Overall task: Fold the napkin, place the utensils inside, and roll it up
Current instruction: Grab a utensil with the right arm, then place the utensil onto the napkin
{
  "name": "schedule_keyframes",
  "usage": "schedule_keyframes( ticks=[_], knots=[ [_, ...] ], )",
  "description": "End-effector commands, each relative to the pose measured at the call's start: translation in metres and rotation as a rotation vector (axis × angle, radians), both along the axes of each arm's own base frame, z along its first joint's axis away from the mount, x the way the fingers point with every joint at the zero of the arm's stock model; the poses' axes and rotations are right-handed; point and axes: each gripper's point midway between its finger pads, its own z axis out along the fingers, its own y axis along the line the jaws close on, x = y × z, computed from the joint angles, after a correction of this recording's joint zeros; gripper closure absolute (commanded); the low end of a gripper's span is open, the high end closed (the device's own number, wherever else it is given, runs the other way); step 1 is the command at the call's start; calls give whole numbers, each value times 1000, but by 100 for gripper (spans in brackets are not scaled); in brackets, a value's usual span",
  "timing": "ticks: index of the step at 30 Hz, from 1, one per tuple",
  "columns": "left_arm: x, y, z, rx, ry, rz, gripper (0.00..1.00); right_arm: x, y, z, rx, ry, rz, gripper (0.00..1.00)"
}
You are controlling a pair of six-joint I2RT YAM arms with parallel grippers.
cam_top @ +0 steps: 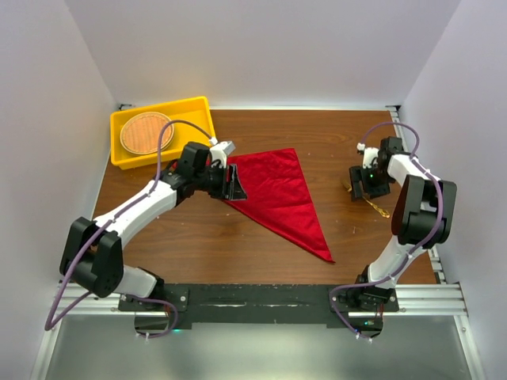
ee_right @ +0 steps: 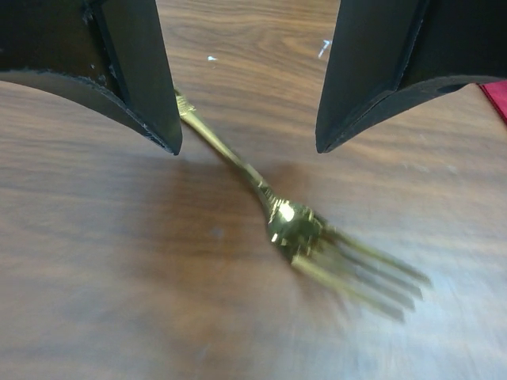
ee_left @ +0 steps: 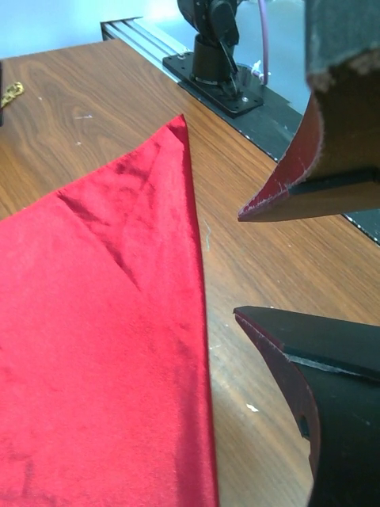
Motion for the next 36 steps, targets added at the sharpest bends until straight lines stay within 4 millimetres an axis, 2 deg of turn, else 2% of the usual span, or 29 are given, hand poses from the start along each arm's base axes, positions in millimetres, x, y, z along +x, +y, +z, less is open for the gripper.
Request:
schedule_keyframes(
  ticks=[1, 6, 12, 13, 14, 17, 18, 20, 21, 23, 24, 25, 26, 27, 28, 29, 30, 31, 33, 34, 35, 36],
  knots=[
    [-3, -1, 13, -16, -101, -38, 47, -6, 7, -2, 11, -16, 108, 29],
    [-8, 1, 13, -11, -95, -37, 47, -3, 9, -15, 42, 16, 109, 40],
    [-6, 5, 8, 13, -63, -23, 47, -8, -7, -17, -58, 16, 63, 74],
    [-3, 8, 7, 14, -56, -13, 48, -6, -8, -15, -72, 6, 62, 78],
    [-2, 9, 6, 12, -47, -6, 48, -4, -10, -12, -93, -3, 59, 87],
    [4, 21, 1, -2, -6, 38, 48, 6, -4, -2, -125, -12, 65, 100],
    [5, 26, -2, -4, 13, 60, 48, 14, -9, 5, -178, -11, 29, 100],
    [12, 45, -8, 13, 35, 127, 48, 18, -7, 17, -246, 7, -11, 100],
    [12, 53, -12, 32, 52, 155, 48, 32, -1, 35, -244, -39, -19, 100],
    [15, 73, -14, 69, 43, 225, 48, 38, 22, 51, -222, -69, -10, 100],
    [13, 79, -16, 90, 52, 247, 48, 50, 36, 69, -168, -120, -26, 100],
    [13, 87, -15, 113, 37, 282, 48, 50, 75, 75, -136, -127, 64, 100],
    [10, 89, -15, 119, 37, 297, 48, 52, 94, 81, -120, -135, 99, 100],
    [8, 91, -16, 118, 43, 317, 48, 63, 115, 101, -105, -181, 140, 100],
    [6, 97, -17, 133, 38, 343, 47, 57, 148, 101, -117, -158, 221, 100],
    [5, 101, -18, 143, 40, 360, 47, 57, 164, 106, -120, -167, 249, 100],
    [2, 105, -21, 161, 57, 379, 46, 64, 183, 122, -102, -204, 263, 100],
    [3, 111, -20, 180, 51, 410, 46, 53, 210, 113, -88, -153, 329, 100],
    [1, 115, -17, 181, 59, 444, 46, 57, 234, 123, -92, -161, 321, 100],
    [1, 118, -11, 175, 53, 463, 45, 44, 246, 119, -111, -115, 341, 100],
    [0, 121, -9, 179, 59, 485, 45, 41, 258, 106, -104, -67, 357, 100],
    [1, 122, -4, 165, 63, 513, 45, 41, 270, 107, -92, -70, 380, 100]
  ],
)
